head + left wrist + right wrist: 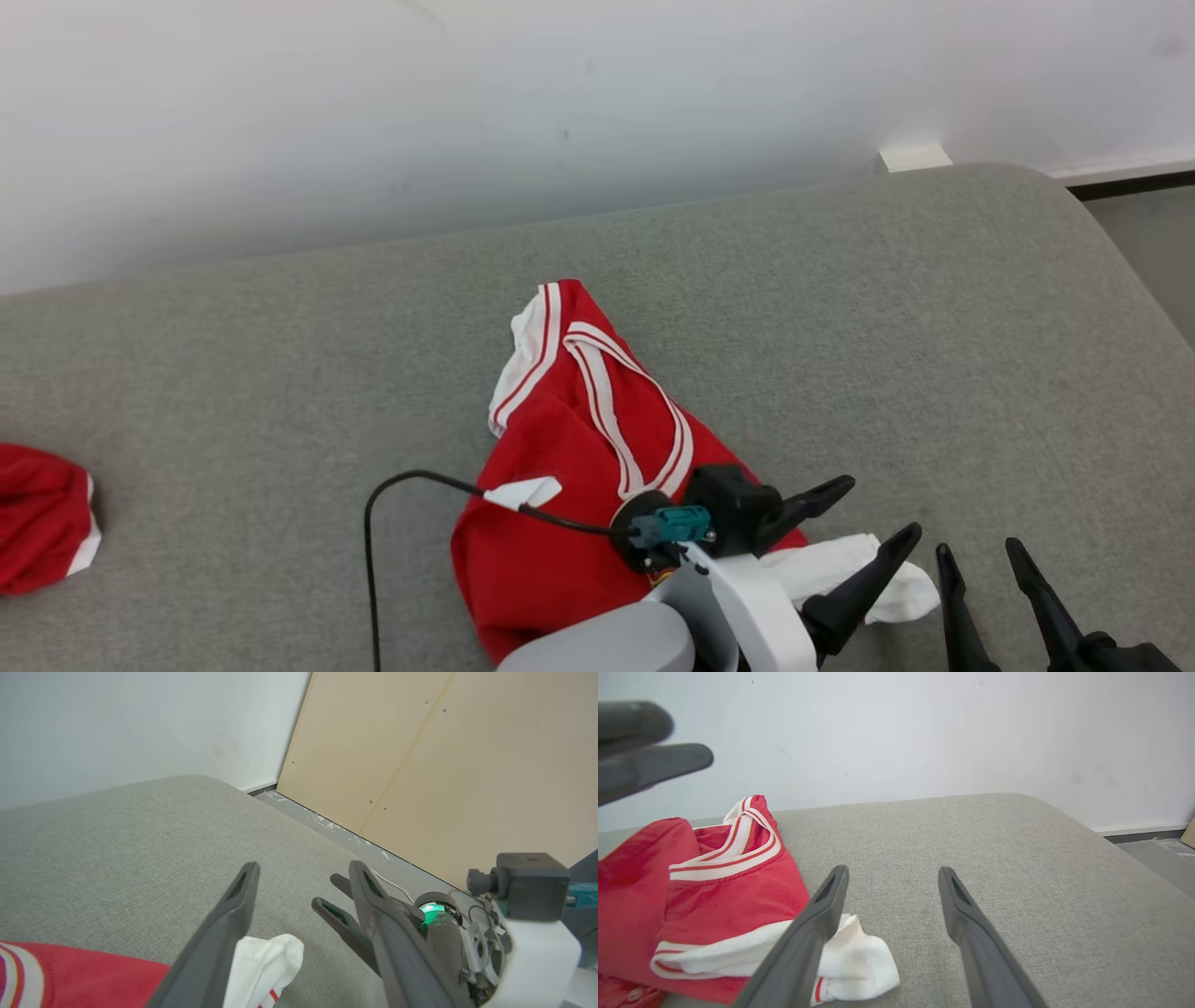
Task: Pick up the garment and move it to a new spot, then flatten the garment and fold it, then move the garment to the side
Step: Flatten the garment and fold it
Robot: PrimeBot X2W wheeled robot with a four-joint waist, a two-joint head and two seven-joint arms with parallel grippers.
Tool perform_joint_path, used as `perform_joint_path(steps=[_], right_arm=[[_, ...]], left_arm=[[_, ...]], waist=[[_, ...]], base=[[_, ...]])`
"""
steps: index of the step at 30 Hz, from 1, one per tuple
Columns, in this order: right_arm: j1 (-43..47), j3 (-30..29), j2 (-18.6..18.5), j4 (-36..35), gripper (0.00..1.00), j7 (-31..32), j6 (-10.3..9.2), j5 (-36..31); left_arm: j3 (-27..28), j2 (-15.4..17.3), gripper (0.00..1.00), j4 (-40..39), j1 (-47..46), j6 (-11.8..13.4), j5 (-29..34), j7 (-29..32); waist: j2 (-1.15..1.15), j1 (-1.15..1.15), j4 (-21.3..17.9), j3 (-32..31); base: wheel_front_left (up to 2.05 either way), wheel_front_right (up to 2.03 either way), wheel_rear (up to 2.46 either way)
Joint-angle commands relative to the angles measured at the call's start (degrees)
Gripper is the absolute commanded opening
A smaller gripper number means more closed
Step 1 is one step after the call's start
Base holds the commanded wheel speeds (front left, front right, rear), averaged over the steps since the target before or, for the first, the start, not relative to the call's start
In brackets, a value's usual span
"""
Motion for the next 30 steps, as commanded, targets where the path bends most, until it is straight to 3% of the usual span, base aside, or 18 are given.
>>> perform_joint_path(steps=[1,5,11,18,23,30], right_arm=[[0.37,-0.27,0.03,-0.2,1.0,0.03,-0.12,-0.2],[1.54,-0.88,0.03,-0.45,1.0,0.03,-0.12,-0.61],[3.41,-1.73,-0.59,-1.02,1.0,0.03,-0.12,-1.04],[5.37,-3.26,-1.13,-2.39,1.0,0.03,-0.12,-1.26],[6.35,-3.82,-1.57,-2.65,1.0,0.04,-0.12,-1.5],[6.27,-3.7,-2.24,-2.66,1.0,0.03,-0.12,-1.49]], left_arm=[[-0.1,0.18,1.0,0.33,0.49,0.18,-0.58,-0.62],[1.79,1.0,1.0,2.13,2.53,1.46,0.13,-1.75],[7.66,6.8,1.0,1.11,7.05,4.91,1.75,-2.21],[19.0,13.46,1.0,-3.88,15.24,10.59,8.11,-2.18],[23.2,15.5,1.0,-4.97,20.71,11.21,11.18,-2.19],[26.65,15.05,1.0,-3.72,25.14,9.85,12.47,-2.2]], waist=[[0.0,0.0,0.66,-0.58],[0.0,0.0,2.2,-2.12],[0.0,0.0,4.89,-4.6],[0.0,0.0,7.96,-6.3],[0.0,0.0,9.88,-6.94],[0.0,0.0,11.08,-7.65]], base=[[0.0,0.0,0.0],[0.0,0.0,0.0],[0.0,0.0,0.0],[0.0,0.0,0.0],[0.0,0.0,0.0],[0.0,0.0,0.0]])
